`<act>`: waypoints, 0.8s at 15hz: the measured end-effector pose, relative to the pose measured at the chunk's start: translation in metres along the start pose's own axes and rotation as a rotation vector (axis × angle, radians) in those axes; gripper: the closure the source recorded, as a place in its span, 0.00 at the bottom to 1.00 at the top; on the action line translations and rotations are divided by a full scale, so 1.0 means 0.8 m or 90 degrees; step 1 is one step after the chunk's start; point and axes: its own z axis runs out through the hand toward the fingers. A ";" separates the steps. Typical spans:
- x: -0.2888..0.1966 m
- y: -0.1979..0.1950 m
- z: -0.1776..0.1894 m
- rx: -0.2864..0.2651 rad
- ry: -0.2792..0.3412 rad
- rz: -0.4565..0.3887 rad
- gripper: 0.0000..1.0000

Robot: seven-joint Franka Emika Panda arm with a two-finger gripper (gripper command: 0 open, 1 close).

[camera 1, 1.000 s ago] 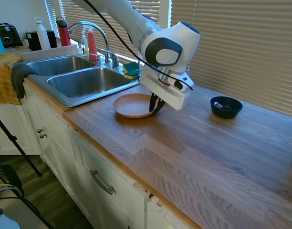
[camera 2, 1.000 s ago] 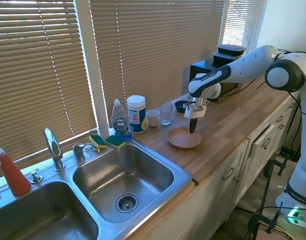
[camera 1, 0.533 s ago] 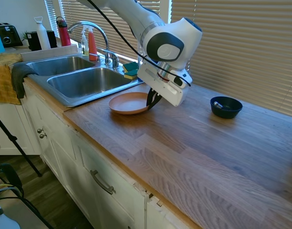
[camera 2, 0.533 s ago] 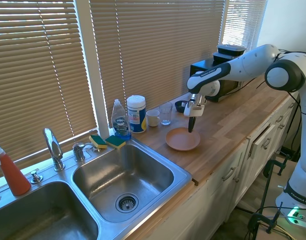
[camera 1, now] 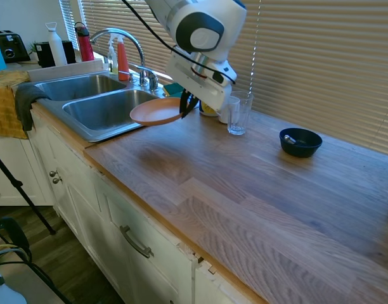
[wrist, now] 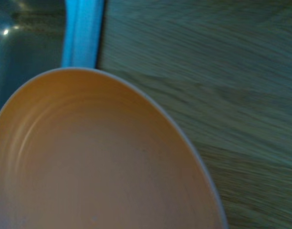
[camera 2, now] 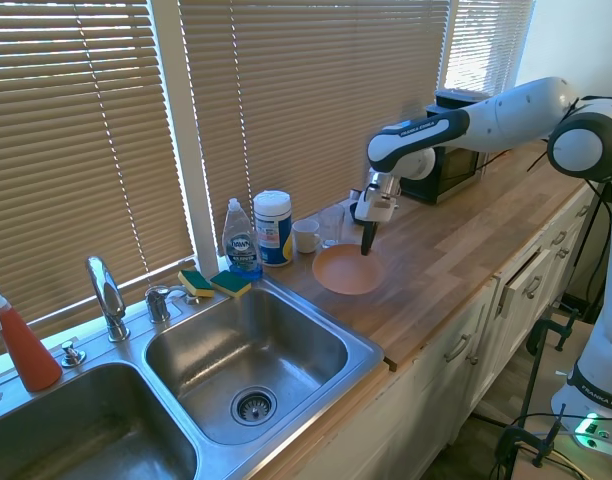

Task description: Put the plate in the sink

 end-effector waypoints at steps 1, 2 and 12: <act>-0.015 -0.023 0.005 -0.003 0.003 -0.003 1.00; -0.030 -0.046 0.011 -0.009 0.007 -0.006 1.00; -0.142 -0.269 0.161 -0.097 0.073 -0.012 1.00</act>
